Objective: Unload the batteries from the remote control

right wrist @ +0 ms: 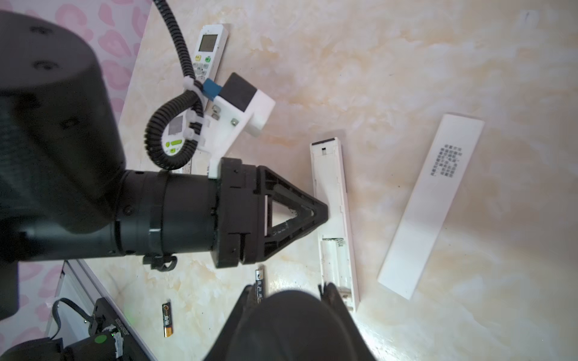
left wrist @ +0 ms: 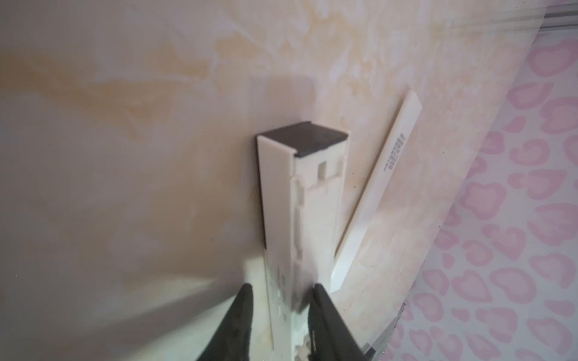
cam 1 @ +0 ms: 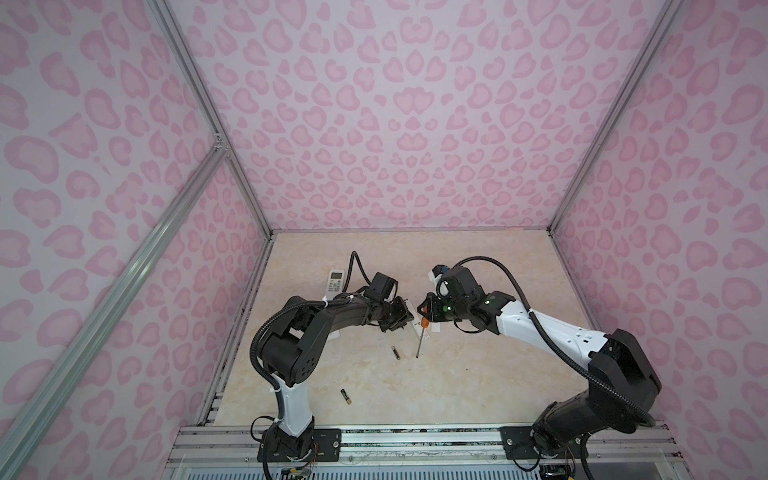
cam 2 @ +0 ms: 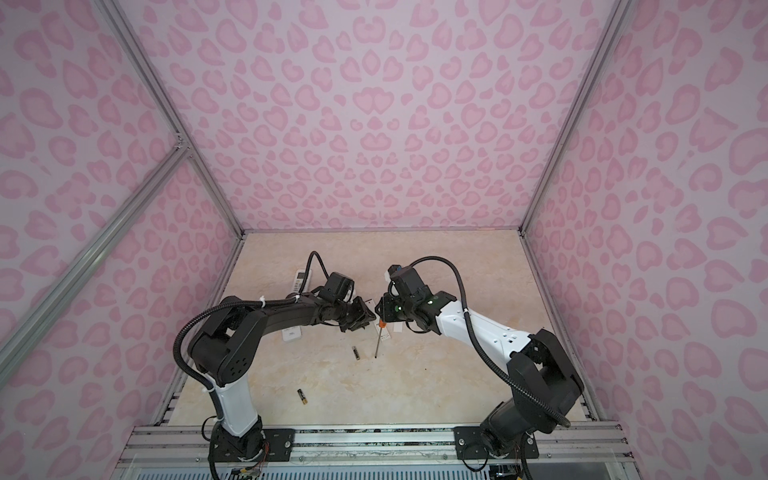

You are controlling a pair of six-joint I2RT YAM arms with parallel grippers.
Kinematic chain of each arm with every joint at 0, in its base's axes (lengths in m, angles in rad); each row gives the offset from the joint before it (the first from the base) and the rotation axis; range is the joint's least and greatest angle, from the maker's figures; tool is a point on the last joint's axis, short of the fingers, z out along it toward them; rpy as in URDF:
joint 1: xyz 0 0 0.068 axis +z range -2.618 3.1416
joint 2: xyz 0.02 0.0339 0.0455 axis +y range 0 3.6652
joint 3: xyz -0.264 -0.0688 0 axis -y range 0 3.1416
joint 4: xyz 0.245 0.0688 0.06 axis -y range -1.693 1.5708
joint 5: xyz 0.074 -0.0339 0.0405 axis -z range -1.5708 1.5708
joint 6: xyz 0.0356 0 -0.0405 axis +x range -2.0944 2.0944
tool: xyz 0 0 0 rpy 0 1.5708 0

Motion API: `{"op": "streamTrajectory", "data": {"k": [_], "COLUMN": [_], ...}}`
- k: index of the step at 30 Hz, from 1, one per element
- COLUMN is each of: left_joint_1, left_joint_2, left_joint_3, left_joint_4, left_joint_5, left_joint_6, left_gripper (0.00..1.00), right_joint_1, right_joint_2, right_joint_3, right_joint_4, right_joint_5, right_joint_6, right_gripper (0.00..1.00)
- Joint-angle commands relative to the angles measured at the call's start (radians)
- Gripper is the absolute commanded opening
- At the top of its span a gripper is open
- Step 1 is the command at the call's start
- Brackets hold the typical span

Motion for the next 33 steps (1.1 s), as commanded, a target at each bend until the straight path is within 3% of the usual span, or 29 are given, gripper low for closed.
{"op": "streamTrajectory", "data": {"k": [1,7,11,14,21,28,33], "left_joint_1": [0.003,0.006,0.03,0.068,0.206,0.392,0.477], "left_joint_2": [-0.051,-0.134,-0.201,-0.253,-0.42,-0.522,-0.504], "left_joint_3": [0.012,0.042,0.068,0.086,-0.018,-0.163,-0.195], "left_joint_4": [-0.054,-0.169,-0.278,-0.415,-0.507,-0.529,-0.524], "left_joint_5": [-0.002,-0.047,-0.109,-0.223,-0.361,-0.421,-0.422], "left_joint_6": [0.063,0.147,0.243,0.326,0.462,0.438,0.463], "left_gripper": [0.35,0.53,0.55,0.54,0.55,0.72,0.82], "right_joint_1": [-0.032,-0.26,-0.433,-0.522,-0.555,-0.554,-0.55], "right_joint_2": [-0.021,-0.058,-0.028,0.016,0.175,0.288,0.294], "right_joint_3": [-0.01,-0.018,-0.018,-0.001,0.059,0.111,0.127], "right_joint_4": [0.051,-0.151,-0.286,-0.35,-0.412,-0.411,-0.407], "right_joint_5": [-0.003,-0.025,-0.029,-0.025,0.019,0.069,0.097], "right_joint_6": [0.034,-0.078,-0.188,-0.239,-0.294,-0.318,-0.334], "right_gripper": [0.0,0.0,0.0,0.0,0.06,0.29,0.42]}}
